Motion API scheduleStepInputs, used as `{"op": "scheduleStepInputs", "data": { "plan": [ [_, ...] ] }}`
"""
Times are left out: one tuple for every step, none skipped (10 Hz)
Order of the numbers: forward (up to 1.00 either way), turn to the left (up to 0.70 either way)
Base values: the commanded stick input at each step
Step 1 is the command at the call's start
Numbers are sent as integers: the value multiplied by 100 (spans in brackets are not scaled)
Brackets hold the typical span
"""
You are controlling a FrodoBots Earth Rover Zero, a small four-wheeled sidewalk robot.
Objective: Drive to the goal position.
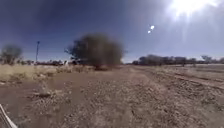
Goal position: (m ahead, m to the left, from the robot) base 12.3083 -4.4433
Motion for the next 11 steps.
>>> {"op": "scheduleStepInputs", "data": {
  "plan": [
    [70, 0],
    [70, 0],
    [70, 0],
    [70, 0],
    [70, -15],
    [70, -27],
    [70, -10],
    [70, -5],
    [70, 0],
    [70, 0],
    [70, 0]
  ]
}}
